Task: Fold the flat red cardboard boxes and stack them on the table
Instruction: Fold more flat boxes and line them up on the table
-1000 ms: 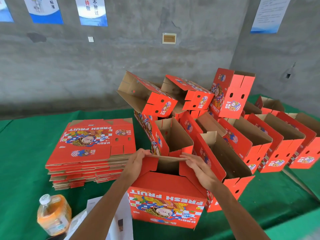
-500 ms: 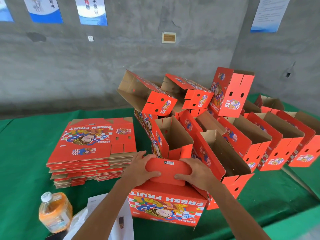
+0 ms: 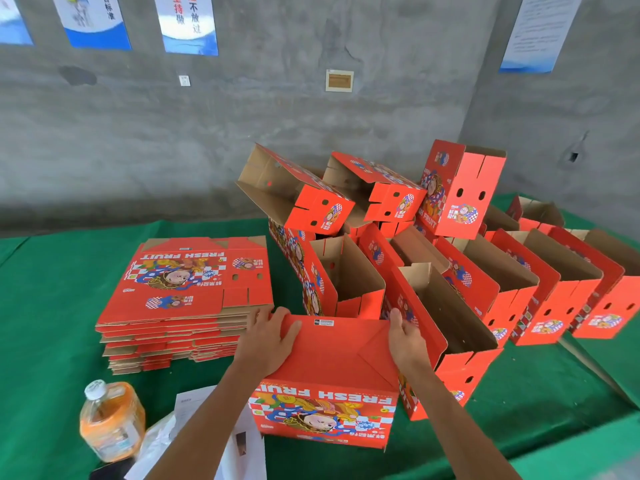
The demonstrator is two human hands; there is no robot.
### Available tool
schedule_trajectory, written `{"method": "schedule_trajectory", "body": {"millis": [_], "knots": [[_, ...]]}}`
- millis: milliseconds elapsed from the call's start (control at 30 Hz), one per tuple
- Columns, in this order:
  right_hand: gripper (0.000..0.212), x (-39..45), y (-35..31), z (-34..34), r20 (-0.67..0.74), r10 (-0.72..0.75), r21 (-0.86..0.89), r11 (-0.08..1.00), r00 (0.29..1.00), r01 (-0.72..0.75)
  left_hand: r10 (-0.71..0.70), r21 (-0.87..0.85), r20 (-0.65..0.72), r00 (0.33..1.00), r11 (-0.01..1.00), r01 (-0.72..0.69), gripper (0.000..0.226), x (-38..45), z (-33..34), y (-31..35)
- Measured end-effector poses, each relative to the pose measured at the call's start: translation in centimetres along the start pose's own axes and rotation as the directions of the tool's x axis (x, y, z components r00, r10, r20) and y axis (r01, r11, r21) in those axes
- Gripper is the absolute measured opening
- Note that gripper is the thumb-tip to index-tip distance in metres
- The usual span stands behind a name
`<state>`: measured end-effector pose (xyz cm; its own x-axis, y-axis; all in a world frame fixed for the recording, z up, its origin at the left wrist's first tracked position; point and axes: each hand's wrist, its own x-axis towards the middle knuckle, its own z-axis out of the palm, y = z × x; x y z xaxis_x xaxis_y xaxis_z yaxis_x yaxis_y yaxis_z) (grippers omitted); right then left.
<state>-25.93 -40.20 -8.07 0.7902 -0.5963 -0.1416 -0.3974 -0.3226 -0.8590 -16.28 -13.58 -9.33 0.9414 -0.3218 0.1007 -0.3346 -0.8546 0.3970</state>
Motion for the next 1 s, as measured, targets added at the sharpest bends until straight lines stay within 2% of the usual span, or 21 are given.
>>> {"method": "schedule_trajectory", "body": {"millis": [33,133,200,300,333,433,533,600,700,767,800,867,933,1000], "knots": [[0.078,-0.2,-0.2,0.0,0.060,0.083,-0.047,0.996,0.995,-0.080,-0.011,-0.023,-0.009,1.000,1.000,0.011,0.048,-0.3,-0.2,-0.7],[0.098,-0.8,-1.4,-0.4,0.256,0.239,-0.175,0.965,0.937,-0.198,-0.052,-0.113,-0.065,0.997,0.993,0.045,0.042,-1.3,-0.9,-3.0],[0.107,-1.0,-2.2,-0.5,0.382,0.358,-0.233,0.929,0.852,-0.286,-0.108,-0.143,-0.118,0.987,0.986,0.091,0.039,-2.2,-1.5,-4.7],[0.111,-2.3,-3.8,1.0,0.520,0.508,-0.300,0.861,0.687,-0.410,-0.227,-0.182,-0.169,0.959,0.964,0.195,0.041,-3.9,-2.1,-6.9],[0.110,-2.6,-4.4,1.8,0.532,0.520,-0.323,0.854,0.668,-0.407,-0.256,-0.193,-0.179,0.950,0.956,0.221,0.040,-4.5,-2.3,-7.4],[0.112,-3.0,-6.5,3.8,0.520,0.488,-0.385,0.866,0.701,-0.317,-0.369,-0.285,-0.200,0.908,0.908,0.307,0.036,-6.0,-2.4,-9.1],[0.110,-3.4,-9.1,5.2,0.559,0.442,-0.371,0.890,0.702,-0.264,-0.527,-0.470,-0.199,0.827,0.791,0.391,0.041,-7.4,-2.5,-11.3],[0.099,-4.3,-11.0,5.8,0.607,0.362,-0.356,0.920,0.707,-0.164,-0.607,-0.591,-0.201,0.769,0.701,0.399,0.047,-8.0,-3.0,-12.8],[0.075,-5.4,-14.3,6.0,0.656,0.079,-0.213,0.974,0.751,0.083,-0.683,-0.760,-0.190,0.705,0.557,0.334,0.051,-8.6,-4.7,-14.5],[0.068,-6.3,-16.6,5.2,0.644,-0.147,-0.097,0.958,0.751,0.271,-0.643,-0.841,-0.158,0.749,0.486,0.239,0.054,-9.2,-6.1,-15.2],[0.063,-6.9,-17.6,4.7,0.645,-0.262,-0.027,0.931,0.718,0.364,-0.600,-0.859,-0.134,0.789,0.467,0.209,0.056,-9.4,-6.8,-15.2],[0.053,-8.3,-19.3,3.6,0.650,-0.465,0.080,0.829,0.601,0.554,-0.507,-0.868,-0.085,0.858,0.460,0.186,0.059,-9.6,-7.8,-14.6],[0.057,-9.5,-19.9,2.6,0.615,-0.608,0.035,0.657,0.502,0.753,-0.439,-0.889,-0.056,0.897,0.431,0.156,0.056,-9.3,-9.0,-12.7],[0.056,-10.2,-19.5,2.1,0.554,-0.684,-0.078,0.525,0.474,0.848,-0.368,-0.898,-0.085,0.926,0.431,0.088,0.062,-8.1,-10.3,-9.6]]}}
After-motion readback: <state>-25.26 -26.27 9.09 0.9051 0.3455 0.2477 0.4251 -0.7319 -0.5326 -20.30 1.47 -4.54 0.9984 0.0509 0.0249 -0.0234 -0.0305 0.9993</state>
